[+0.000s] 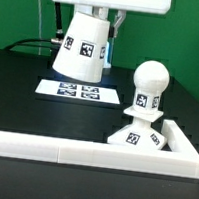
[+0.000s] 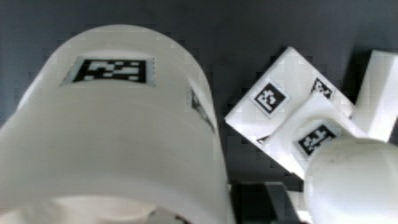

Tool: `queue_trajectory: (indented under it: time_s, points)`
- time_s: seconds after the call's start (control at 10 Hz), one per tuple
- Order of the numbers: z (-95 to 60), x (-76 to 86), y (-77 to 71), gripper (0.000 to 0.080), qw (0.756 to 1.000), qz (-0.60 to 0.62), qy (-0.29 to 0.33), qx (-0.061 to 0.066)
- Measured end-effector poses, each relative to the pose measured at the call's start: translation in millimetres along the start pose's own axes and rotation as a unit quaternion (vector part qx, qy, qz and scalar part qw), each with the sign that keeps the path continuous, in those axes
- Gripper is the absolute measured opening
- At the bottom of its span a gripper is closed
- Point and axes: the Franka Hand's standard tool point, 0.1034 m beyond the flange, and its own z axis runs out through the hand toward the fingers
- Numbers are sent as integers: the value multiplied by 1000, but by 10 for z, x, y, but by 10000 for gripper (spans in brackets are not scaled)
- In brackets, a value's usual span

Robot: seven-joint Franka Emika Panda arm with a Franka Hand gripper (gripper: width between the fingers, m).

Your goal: Assemble lamp

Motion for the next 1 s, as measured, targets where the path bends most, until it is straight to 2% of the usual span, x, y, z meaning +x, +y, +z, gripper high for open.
queue_trajectory:
  time_s: [0.2,0.3,0.7,1.0]
  points:
    - [2,-3,-3,44,1000,0,-1,0]
    - [-40,-110,-88,44,999,14,-42,24]
    - [-471,140,-461,44,997,45,-59,34]
    - [-627,391,-711,44,996,63,-54,34]
